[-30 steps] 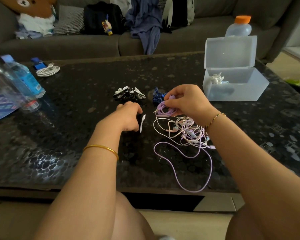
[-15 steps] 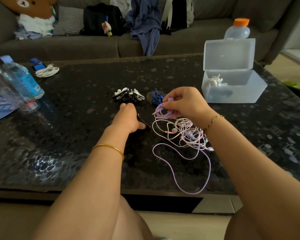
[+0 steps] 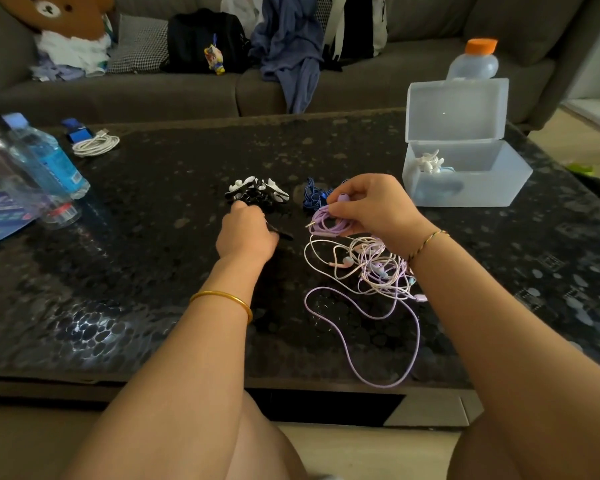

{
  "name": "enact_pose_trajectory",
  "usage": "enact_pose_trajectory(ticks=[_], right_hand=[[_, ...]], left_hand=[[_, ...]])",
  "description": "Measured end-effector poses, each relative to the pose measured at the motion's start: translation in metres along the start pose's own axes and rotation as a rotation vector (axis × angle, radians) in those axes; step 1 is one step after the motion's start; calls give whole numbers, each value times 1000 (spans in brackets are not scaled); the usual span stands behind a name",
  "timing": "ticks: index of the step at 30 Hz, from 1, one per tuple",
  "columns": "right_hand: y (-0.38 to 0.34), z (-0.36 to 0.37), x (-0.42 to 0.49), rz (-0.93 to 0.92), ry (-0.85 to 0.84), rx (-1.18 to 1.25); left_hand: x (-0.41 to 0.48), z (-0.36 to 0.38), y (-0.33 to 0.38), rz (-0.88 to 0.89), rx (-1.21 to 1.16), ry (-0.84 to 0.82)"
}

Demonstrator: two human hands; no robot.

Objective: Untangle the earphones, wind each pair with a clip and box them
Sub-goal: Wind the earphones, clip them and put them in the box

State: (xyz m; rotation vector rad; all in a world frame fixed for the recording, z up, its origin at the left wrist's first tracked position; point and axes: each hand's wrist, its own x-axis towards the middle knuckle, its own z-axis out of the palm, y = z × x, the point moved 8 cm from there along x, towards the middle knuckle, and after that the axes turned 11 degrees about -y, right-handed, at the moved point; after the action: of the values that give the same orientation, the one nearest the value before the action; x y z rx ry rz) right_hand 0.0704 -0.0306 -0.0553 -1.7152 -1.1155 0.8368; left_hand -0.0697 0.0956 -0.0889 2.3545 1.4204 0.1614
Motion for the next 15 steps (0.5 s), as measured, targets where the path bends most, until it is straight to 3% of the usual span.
enact_pose_trajectory(ticks=[2,5,9,15], right_hand=[[-3,-3,-1,-19,2,89],[-8,-6,-3,-48,-11,287],[-14,-13,-5,-105,-24,481],[-22,-21,-10,-179,-28,552]], left_hand=[[-2,-18,6,76,-140,84],[-10,-36,29,229,-306,52],[-19,-32,44,211,-633,-74],[-21,-17,59,169,-1014,-287]])
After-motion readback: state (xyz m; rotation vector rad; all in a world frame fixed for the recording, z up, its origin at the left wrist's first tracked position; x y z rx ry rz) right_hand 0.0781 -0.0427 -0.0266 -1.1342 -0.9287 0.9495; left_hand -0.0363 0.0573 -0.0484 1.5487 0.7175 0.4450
